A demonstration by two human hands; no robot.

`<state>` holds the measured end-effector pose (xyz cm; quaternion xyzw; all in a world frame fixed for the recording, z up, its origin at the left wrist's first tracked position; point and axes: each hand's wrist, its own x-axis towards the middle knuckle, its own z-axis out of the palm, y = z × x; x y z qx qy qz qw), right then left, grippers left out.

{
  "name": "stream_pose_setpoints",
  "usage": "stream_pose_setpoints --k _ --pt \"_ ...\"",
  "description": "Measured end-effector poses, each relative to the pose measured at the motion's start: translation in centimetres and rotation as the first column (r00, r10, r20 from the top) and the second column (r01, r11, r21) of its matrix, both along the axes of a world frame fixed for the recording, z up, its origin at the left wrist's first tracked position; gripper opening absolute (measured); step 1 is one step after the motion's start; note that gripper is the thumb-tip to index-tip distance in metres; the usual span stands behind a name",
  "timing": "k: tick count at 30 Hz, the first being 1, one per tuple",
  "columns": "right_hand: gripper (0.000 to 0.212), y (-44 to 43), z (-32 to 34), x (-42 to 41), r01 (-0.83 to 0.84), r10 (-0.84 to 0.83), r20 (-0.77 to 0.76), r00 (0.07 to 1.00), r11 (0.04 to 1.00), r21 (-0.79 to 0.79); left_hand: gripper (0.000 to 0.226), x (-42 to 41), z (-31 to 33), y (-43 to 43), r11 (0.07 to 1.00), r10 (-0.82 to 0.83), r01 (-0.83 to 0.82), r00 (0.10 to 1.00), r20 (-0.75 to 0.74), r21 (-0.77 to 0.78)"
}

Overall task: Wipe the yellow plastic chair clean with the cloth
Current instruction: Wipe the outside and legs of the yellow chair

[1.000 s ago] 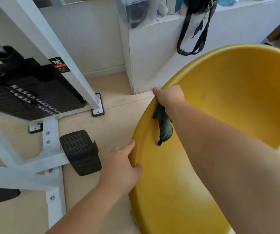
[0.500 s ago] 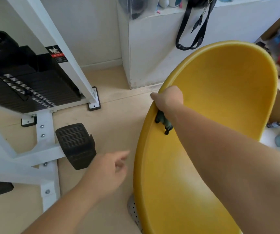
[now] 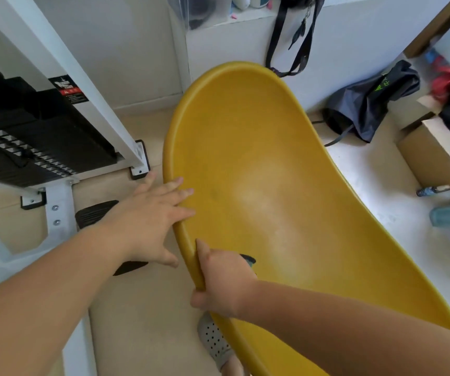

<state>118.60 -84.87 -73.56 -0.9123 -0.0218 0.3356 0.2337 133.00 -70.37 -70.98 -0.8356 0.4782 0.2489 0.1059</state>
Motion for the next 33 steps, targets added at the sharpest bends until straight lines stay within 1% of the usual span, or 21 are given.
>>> stream_pose_setpoints --k 1,2,5,8,10,14,18,21,23,25,26,27,28,30,31,33 --pt "0.086 -0.6 0.2 -0.8 -0.052 0.052 -0.006 0.999 0.999 -0.007 0.100 -0.1 -0.2 -0.1 1.000 -0.025 0.024 1.000 0.002 0.016" --pt "0.088 -1.1 0.4 -1.3 -0.089 0.089 -0.015 0.996 0.996 -0.008 0.094 -0.3 -0.4 -0.2 0.999 -0.038 0.038 0.999 -0.001 -0.001" --pt "0.090 -2.6 0.7 -2.5 -0.158 0.158 -0.022 0.987 0.987 -0.002 0.078 -1.4 -1.0 -1.0 0.991 -0.079 0.079 0.997 -0.003 -0.106" --pt "0.098 -3.9 0.5 -3.4 -0.210 0.210 -0.024 0.977 0.977 -0.031 0.074 -2.2 -2.4 -1.4 0.981 -0.096 0.101 0.995 0.041 -0.164" --pt "0.097 -4.9 0.2 -3.7 -0.238 0.238 -0.007 0.971 0.970 -0.051 0.075 -2.8 -2.2 -2.0 0.989 -0.085 0.088 0.996 0.034 -0.118" --pt "0.093 -7.0 0.3 -3.9 -0.288 0.290 0.004 0.957 0.953 -0.092 0.076 -4.8 -1.6 -3.4 0.998 -0.009 0.011 0.999 0.035 -0.068" --pt "0.096 -10.6 0.7 -4.2 -0.361 0.365 -0.004 0.931 0.920 -0.153 0.076 -7.9 -2.1 -5.0 0.987 0.102 -0.091 0.992 0.078 -0.130" --pt "0.096 -14.0 0.7 -5.4 -0.440 0.455 0.023 0.890 0.872 -0.217 0.072 -11.3 -2.0 -7.2 0.980 0.171 -0.158 0.980 0.103 -0.125" --pt "0.089 -16.6 0.5 -6.9 -0.475 0.499 0.048 0.865 0.847 -0.239 0.071 -13.8 -2.2 -8.7 0.975 0.192 -0.173 0.972 0.139 -0.137" --pt "0.078 -19.6 0.3 -9.6 -0.481 0.526 0.107 0.844 0.830 -0.281 0.068 -16.5 -2.5 -10.2 0.962 0.235 -0.204 0.957 0.170 -0.184" --pt "0.071 -20.9 0.1 -11.2 -0.470 0.534 0.165 0.829 0.826 -0.310 0.066 -17.9 -2.7 -10.8 0.950 0.267 -0.228 0.946 0.182 -0.212" --pt "0.063 -22.0 -0.4 -12.8 -0.437 0.530 0.255 0.809 0.832 -0.341 0.063 -18.9 -3.1 -10.9 0.939 0.298 -0.253 0.937 0.185 -0.231" --pt "0.055 -23.2 -0.9 -14.8 -0.377 0.512 0.367 0.776 0.844 -0.380 0.061 -20.2 -3.5 -11.3 0.932 0.315 -0.268 0.931 0.182 -0.243" --pt "0.045 -25.8 -2.0 -18.6 -0.200 0.432 0.580 0.691 0.885 -0.421 0.062 -23.0 -4.4 -12.6 0.931 0.310 -0.265 0.937 0.160 -0.252" --pt "0.042 -27.1 -2.6 -20.2 -0.110 0.384 0.642 0.664 0.899 -0.424 0.063 -24.2 -4.7 -13.3 0.933 0.299 -0.257 0.944 0.142 -0.252" --pt "0.038 -29.1 -3.3 -22.8 0.044 0.316 0.701 0.639 0.895 -0.443 0.064 -25.7 -5.1 -14.8 0.935 0.299 -0.265 0.947 0.118 -0.235"
